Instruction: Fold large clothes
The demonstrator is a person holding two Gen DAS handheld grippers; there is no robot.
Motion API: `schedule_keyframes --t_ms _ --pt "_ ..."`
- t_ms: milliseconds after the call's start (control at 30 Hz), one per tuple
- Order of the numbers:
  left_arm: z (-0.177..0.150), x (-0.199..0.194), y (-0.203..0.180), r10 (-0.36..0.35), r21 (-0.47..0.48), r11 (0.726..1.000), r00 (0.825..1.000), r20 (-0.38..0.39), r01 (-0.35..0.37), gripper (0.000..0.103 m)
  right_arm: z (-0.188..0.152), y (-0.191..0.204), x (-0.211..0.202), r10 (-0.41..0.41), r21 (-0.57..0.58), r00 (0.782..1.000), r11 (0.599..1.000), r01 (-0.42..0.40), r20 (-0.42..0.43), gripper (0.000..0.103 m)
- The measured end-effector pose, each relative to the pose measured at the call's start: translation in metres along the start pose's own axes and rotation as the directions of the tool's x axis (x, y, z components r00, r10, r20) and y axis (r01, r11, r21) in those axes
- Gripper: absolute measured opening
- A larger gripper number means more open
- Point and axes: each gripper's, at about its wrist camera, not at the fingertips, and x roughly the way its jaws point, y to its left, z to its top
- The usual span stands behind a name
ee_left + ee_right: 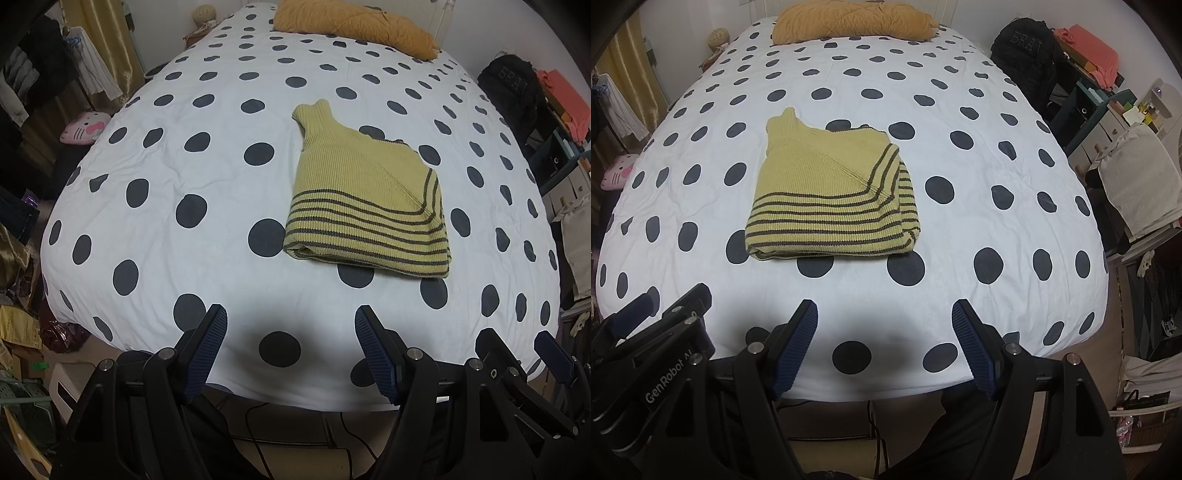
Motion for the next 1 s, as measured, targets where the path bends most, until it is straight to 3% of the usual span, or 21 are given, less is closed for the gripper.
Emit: schedule_keyframes --t_ms 1000 --pt "-0.0044 0.0026 0.0002 -0.006 -0.004 1.000 1.000 -0.015 0.006 0.072 -0.0002 -0.0004 0.0001 -0.002 -0.001 1.000 1.000 0.002 -0.001 0.076"
